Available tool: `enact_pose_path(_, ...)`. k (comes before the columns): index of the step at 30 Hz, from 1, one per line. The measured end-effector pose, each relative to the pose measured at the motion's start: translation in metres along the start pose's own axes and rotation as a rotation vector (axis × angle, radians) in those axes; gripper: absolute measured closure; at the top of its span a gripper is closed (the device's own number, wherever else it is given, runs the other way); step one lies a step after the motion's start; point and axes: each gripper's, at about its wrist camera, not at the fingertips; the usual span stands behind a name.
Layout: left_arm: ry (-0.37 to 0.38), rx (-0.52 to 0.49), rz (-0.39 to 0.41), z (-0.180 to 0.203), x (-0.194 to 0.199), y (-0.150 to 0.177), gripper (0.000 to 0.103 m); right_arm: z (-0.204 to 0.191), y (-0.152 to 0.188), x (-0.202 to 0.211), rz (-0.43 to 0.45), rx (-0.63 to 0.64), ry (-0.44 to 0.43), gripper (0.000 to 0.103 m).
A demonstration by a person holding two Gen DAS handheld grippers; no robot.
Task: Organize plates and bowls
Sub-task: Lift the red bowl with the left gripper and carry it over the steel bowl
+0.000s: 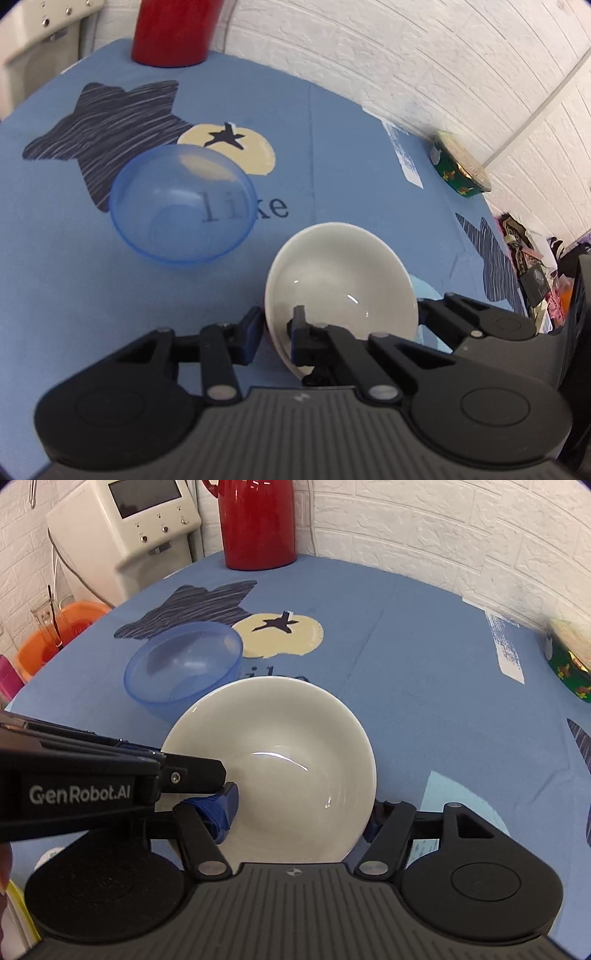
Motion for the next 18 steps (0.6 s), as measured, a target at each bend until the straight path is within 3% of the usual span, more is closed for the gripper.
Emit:
enact_pose_path(7, -0.005, -0.023, 0.003, 0.01, 0.017, 0.005, 0.103, 0.0, 0.004, 0.024, -0.007, -0.022, -0.025, 0.047)
enact_pose_path(14, 0.009, 0.002, -0.07, 0.021, 0.022, 0.022, 0.103, 0.003, 0.024, 0.032, -0.1, -0.102, -0.027, 0.046)
enact_pose_path(18, 0.018, 0.004, -0.041, 0.018, 0.02, 0.026, 0.103, -0.001, 0.024, 0.028, -0.078, -0.089, -0.006, 0.046)
Point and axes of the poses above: each gripper's, at about its wrist camera, not at the fingertips, and x roughly against the way its jaws point, z to its right, y to its underside, and after that the axes turned 10 degrees about y, right-handed
